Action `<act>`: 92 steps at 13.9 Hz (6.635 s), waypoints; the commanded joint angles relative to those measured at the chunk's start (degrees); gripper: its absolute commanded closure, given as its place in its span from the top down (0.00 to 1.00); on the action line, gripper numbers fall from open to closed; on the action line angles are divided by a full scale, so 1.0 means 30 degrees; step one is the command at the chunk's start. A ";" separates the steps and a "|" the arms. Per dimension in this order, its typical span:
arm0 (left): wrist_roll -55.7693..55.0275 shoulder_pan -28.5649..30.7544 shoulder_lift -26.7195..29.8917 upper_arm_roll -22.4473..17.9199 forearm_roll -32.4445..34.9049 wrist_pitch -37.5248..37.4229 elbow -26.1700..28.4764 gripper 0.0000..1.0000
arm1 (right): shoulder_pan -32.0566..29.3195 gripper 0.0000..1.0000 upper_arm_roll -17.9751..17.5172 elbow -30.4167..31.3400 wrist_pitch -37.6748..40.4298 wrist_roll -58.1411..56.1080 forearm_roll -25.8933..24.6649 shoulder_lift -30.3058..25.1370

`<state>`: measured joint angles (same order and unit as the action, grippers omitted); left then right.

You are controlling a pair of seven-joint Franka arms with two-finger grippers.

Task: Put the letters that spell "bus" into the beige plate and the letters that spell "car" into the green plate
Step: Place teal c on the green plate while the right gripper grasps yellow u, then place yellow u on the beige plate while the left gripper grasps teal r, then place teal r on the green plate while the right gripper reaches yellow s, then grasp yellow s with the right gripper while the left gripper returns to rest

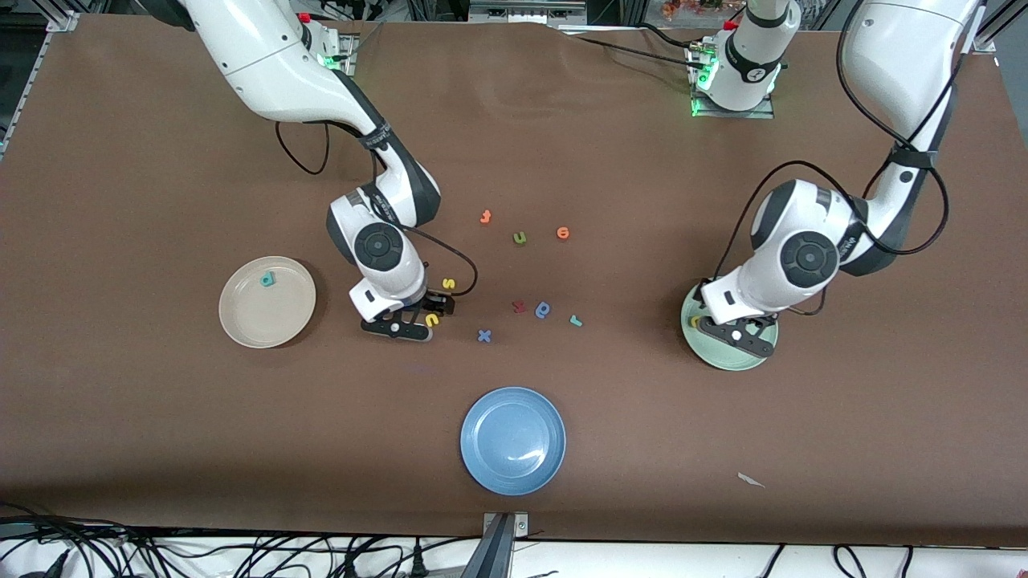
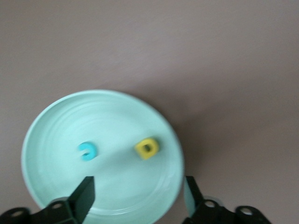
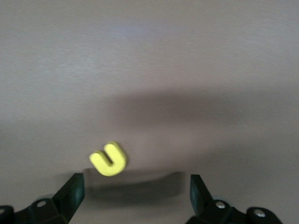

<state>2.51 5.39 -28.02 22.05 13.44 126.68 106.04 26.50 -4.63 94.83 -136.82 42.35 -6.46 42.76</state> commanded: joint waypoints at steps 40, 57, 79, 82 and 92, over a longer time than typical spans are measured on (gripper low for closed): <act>-0.1015 -0.5466 -0.6366 0.0238 0.3283 0.4067 -0.5581 0.06 | -0.8068 0.22 0.0722 0.5626 0.3156 -1.1364 0.0987 -0.6022; 0.4290 0.2245 -0.3231 0.1233 0.2932 -0.3026 -0.3678 1.00 | 0.0243 1.00 0.0840 0.1794 -0.0185 0.2577 0.3707 -0.2159; 0.0773 -0.2267 1.0708 -0.6734 -0.4890 -1.0003 -0.1932 1.00 | 0.2269 0.62 0.0722 0.0938 -0.0009 0.5774 0.1832 -0.0718; 0.0860 -0.2296 1.1392 -0.6676 -0.4774 -1.0146 -0.1216 1.00 | 0.2269 0.62 0.0693 0.1435 -0.0009 0.5775 0.1803 -0.1127; 0.0831 -0.2355 0.9691 -0.6588 -0.4627 -1.1758 -0.3766 1.00 | 0.2152 0.19 0.0664 0.1700 -0.0039 0.5452 0.1832 -0.1304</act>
<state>5.19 -0.91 2.02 2.83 0.15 93.03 96.89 33.10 -2.52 97.80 -137.20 58.42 -0.28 40.62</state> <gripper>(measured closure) 0.000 0.736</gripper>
